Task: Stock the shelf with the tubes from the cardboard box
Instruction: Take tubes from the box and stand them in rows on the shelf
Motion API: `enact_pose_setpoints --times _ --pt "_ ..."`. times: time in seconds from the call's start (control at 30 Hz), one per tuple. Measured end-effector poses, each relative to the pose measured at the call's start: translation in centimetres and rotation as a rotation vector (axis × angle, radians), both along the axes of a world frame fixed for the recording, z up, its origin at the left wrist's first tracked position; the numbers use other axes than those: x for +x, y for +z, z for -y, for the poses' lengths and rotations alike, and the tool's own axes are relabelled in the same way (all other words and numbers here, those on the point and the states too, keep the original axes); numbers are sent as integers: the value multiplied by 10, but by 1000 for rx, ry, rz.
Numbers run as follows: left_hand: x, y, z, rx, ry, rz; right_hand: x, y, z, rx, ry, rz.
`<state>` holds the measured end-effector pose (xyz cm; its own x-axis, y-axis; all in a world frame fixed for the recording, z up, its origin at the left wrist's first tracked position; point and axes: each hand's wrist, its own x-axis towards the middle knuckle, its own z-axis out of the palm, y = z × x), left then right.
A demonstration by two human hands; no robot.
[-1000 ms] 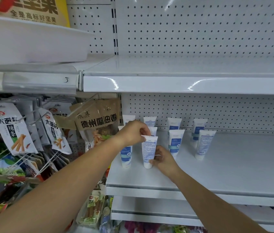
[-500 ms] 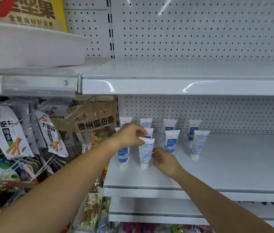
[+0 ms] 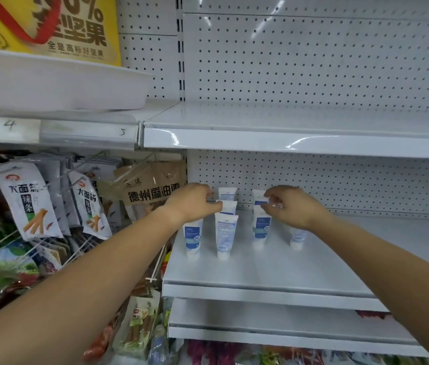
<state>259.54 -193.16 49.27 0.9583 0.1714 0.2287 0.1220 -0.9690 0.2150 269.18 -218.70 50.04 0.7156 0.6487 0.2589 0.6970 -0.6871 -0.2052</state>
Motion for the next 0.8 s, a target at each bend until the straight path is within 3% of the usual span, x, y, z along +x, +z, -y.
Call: enact_pose_setpoints --times 0.4,0.8 --pt "-128 -14 3 13 330 -37 -56 11 -71 -69 434 139" --pt "-322 -109 -23 -83 744 -220 -196 -91 -178 -174 925 43"
